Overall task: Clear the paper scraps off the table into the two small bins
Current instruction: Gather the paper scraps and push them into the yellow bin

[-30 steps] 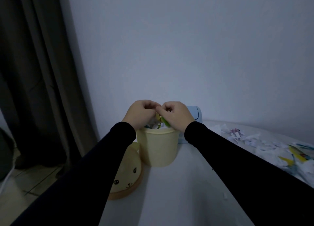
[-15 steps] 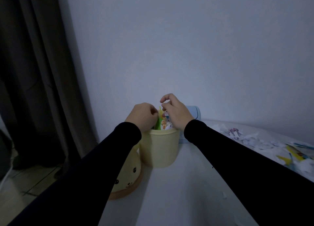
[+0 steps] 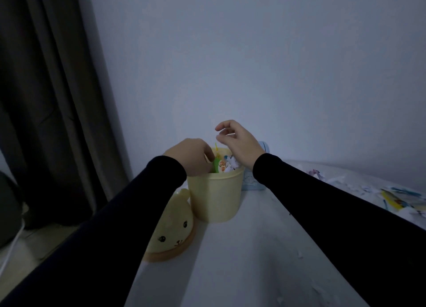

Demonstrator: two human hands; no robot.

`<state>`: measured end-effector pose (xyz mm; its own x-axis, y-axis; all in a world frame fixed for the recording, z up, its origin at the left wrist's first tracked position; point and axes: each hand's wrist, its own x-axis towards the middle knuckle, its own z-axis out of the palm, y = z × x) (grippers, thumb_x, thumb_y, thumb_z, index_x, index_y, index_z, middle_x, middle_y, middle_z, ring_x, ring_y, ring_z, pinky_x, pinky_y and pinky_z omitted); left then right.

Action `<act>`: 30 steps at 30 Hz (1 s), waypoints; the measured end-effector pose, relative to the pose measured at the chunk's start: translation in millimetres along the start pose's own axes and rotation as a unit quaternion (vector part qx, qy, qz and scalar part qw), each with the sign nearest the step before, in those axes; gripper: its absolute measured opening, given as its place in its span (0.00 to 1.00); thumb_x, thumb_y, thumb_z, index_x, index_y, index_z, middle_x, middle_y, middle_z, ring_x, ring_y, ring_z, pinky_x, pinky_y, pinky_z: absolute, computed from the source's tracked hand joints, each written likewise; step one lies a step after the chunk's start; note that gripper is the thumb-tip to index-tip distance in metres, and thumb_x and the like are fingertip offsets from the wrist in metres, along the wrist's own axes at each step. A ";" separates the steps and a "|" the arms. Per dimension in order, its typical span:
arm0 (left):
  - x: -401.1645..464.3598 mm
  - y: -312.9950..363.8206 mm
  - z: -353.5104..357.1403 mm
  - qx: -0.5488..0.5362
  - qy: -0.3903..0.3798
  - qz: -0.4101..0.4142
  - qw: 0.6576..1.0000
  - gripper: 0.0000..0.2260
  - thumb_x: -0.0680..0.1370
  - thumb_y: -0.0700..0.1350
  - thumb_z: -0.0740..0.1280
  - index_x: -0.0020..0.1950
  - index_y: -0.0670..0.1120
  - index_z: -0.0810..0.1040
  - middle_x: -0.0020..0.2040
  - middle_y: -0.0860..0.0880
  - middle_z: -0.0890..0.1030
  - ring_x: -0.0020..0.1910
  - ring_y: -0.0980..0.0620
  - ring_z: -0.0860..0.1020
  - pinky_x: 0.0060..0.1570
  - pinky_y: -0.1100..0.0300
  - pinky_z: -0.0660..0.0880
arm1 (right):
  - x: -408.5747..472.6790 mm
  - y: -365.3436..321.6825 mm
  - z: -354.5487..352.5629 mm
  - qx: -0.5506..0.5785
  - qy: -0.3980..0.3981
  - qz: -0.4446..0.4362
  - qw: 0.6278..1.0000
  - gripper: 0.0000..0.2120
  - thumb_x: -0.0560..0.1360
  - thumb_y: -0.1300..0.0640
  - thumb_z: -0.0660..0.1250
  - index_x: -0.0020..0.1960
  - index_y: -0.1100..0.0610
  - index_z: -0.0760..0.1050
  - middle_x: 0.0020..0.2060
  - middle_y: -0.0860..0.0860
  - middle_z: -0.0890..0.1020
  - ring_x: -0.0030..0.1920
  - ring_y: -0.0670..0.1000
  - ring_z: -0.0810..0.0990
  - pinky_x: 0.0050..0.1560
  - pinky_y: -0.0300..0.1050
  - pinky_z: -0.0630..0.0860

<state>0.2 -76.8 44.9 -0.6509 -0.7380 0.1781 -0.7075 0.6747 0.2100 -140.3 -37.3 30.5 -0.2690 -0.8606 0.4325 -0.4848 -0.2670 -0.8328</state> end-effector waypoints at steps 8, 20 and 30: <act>14.8 3.6 1.6 -0.106 0.084 0.008 0.991 0.04 0.73 0.39 0.71 0.47 0.44 0.83 0.46 0.45 0.83 0.32 0.55 0.77 0.32 0.69 0.73 | -1.2 -11.0 -28.6 -0.251 -0.065 0.078 0.963 0.05 0.70 0.58 0.67 0.46 0.51 0.79 0.38 0.43 0.77 0.42 0.46 0.77 0.37 0.36 0.70; 40.8 0.3 27.6 0.031 0.040 -0.026 0.998 0.13 0.77 0.41 0.60 0.54 0.46 0.82 0.56 0.46 0.82 0.54 0.47 0.78 0.53 0.58 0.74 | 2.9 -10.7 -27.7 -0.533 -0.083 0.092 0.837 0.21 0.68 0.39 0.71 0.52 0.53 0.79 0.43 0.49 0.80 0.50 0.53 0.78 0.51 0.47 0.66; 9.7 22.5 11.8 -0.100 0.178 0.004 0.979 0.13 0.76 0.39 0.59 0.54 0.42 0.82 0.55 0.46 0.82 0.55 0.49 0.78 0.52 0.62 0.71 | -17.0 -9.3 -26.7 -0.459 -0.029 0.092 0.883 0.14 0.73 0.44 0.66 0.49 0.54 0.81 0.44 0.50 0.82 0.46 0.53 0.79 0.46 0.43 0.69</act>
<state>-25.4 -68.7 40.1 -0.4936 -0.7136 0.4971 -0.6113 0.6913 0.3853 -153.4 -8.6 40.1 -0.3840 -0.8802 0.2789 -0.9148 0.3217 -0.2443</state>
